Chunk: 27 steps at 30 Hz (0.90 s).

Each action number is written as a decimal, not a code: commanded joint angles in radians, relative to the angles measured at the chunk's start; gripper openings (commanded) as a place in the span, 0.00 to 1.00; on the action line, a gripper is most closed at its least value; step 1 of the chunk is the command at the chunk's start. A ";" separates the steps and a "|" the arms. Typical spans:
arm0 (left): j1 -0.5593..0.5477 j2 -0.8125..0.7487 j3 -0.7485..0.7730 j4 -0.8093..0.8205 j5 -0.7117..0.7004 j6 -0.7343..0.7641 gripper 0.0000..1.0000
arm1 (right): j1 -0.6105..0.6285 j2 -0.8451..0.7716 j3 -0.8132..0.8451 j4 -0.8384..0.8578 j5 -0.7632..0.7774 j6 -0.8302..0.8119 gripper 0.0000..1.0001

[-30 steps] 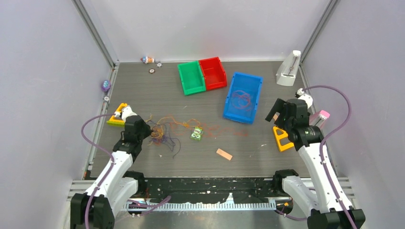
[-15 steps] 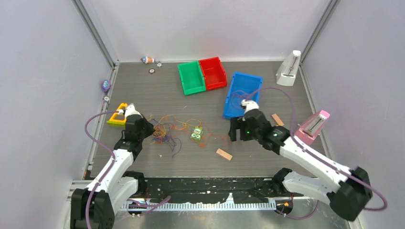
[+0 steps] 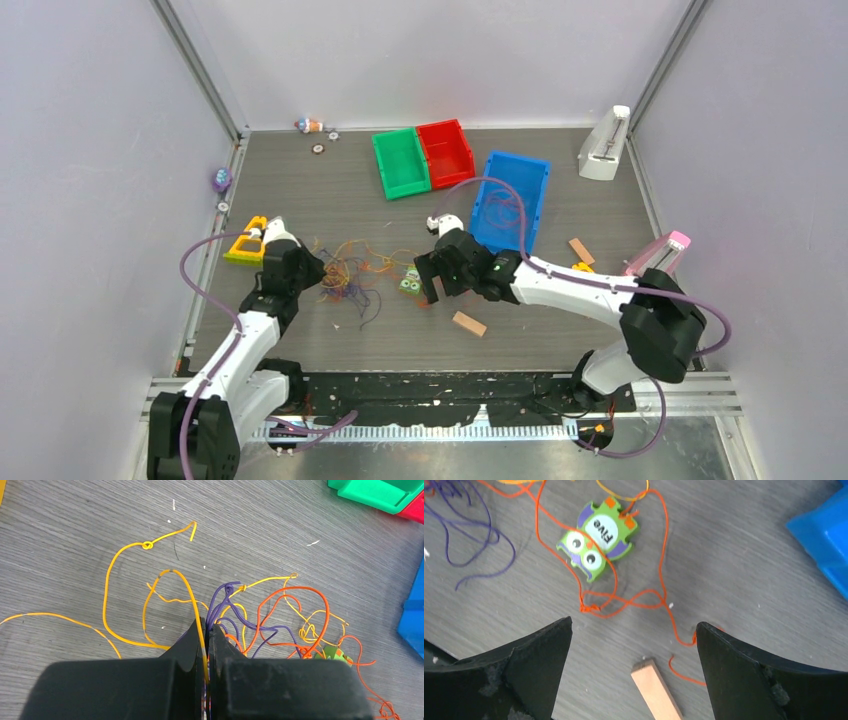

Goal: Untangle the cables

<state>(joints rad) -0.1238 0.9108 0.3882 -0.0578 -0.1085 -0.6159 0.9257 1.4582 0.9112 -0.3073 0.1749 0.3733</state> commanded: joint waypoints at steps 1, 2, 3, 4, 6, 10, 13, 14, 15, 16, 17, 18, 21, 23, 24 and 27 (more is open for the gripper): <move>0.003 0.005 0.028 0.050 0.016 0.016 0.00 | 0.001 0.063 0.077 0.071 0.072 0.036 1.00; 0.003 0.004 0.028 0.049 0.018 0.015 0.00 | 0.001 0.092 0.082 0.071 0.087 0.042 1.00; 0.004 0.005 0.029 0.049 0.020 0.015 0.00 | 0.001 0.117 0.093 0.071 0.094 0.046 1.00; 0.004 0.003 0.029 0.049 0.022 0.013 0.00 | 0.001 0.132 0.096 0.071 0.103 0.054 1.00; 0.004 0.003 0.027 0.049 0.023 0.013 0.00 | 0.001 0.175 0.107 0.074 0.111 0.064 0.97; 0.004 0.002 0.028 0.047 0.020 0.016 0.00 | 0.000 0.245 0.141 0.034 0.143 0.103 0.50; 0.004 -0.004 0.026 0.041 0.004 0.012 0.00 | -0.007 0.226 0.124 -0.013 0.189 0.126 0.16; 0.004 -0.007 0.026 0.038 -0.002 0.010 0.00 | -0.011 0.212 0.101 -0.019 0.206 0.129 0.08; 0.003 -0.010 0.026 0.034 -0.010 0.006 0.00 | -0.026 0.177 0.089 -0.027 0.212 0.132 0.07; 0.003 -0.015 0.024 0.031 -0.020 0.002 0.00 | -0.038 0.158 0.060 -0.036 0.217 0.132 0.06; 0.004 -0.018 0.022 0.029 -0.026 0.001 0.00 | -0.069 0.114 0.045 -0.042 0.218 0.137 0.06; 0.004 -0.023 0.020 0.027 -0.034 0.000 0.00 | -0.086 0.090 0.011 -0.047 0.217 0.137 0.05; 0.004 -0.038 0.015 0.019 -0.060 -0.007 0.00 | -0.204 -0.065 -0.061 -0.058 0.194 0.129 0.05; 0.004 -0.049 0.011 0.015 -0.077 -0.012 0.00 | -0.287 -0.168 -0.107 -0.064 0.169 0.114 0.05; 0.004 -0.054 0.006 0.014 -0.084 -0.015 0.00 | -0.315 -0.238 -0.127 -0.080 0.167 0.109 0.06; 0.004 -0.064 0.000 0.010 -0.108 -0.023 0.00 | -0.432 -0.365 -0.140 -0.126 0.188 0.080 0.05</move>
<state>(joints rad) -0.1238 0.8726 0.3882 -0.0654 -0.1562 -0.6239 0.5919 1.2526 0.7849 -0.3870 0.3336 0.4774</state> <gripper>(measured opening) 0.006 0.063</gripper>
